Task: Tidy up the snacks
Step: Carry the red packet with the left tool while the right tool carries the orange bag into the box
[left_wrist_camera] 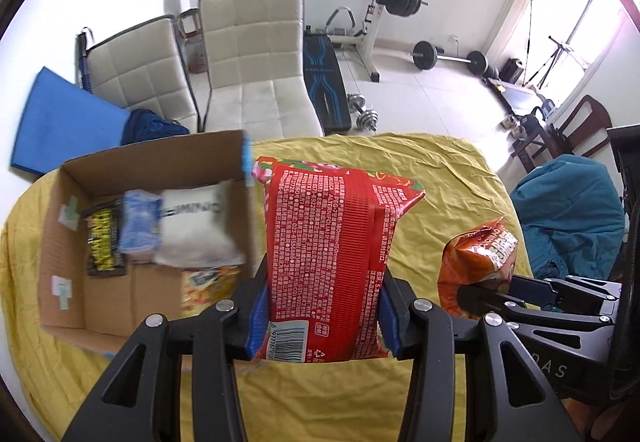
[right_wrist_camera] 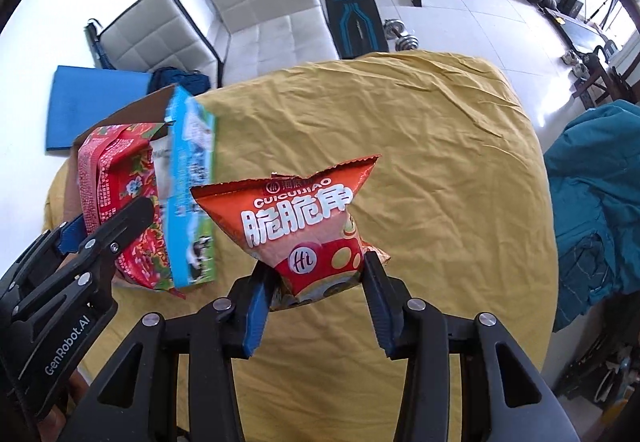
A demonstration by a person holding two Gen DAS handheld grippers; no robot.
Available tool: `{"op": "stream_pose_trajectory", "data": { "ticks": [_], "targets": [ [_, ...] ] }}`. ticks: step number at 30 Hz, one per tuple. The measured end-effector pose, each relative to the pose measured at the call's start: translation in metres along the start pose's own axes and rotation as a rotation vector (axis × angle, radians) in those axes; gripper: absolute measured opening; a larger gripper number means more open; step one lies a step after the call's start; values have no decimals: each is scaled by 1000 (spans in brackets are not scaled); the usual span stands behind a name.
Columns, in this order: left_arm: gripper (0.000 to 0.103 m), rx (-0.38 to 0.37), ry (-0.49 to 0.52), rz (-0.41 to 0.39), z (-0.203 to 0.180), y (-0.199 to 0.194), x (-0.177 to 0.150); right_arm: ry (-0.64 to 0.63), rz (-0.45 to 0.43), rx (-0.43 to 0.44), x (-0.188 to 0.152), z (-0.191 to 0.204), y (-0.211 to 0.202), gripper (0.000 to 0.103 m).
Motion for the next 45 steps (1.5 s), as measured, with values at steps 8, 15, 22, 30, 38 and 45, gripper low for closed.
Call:
{"op": "stream_pose_trajectory", "data": {
  "ticks": [8, 15, 22, 30, 38, 45],
  "targets": [
    [42, -5, -85, -16, 72, -49, -11, -60, -33, 77, -10, 85, -27, 46],
    [42, 21, -156, -1, 147, -70, -15, -125, -15, 150, -4, 175, -19, 46],
    [42, 27, -234, 82, 222, -46, -15, -137, 69, 185, 3, 247, 33, 45],
    [42, 5, -311, 239, 287, 12, -26, -94, 198, 180, 0, 280, 126, 45],
    [42, -20, -318, 393, 312, 73, -41, -71, 283, 157, -13, 293, 186, 45],
    [42, -39, -309, 471, 311, 103, -53, -52, 311, 124, -24, 294, 215, 45]
  ]
}}
Point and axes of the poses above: each gripper's, at about its wrist camera, not at the fingertips, and y roughly the way its jaws point, z to its left, x to its top, the point moved 2 cm from there along y, roughly the way its jaws point, and after that the axes turned 5 degrees about -z, right-handed, at the moved point
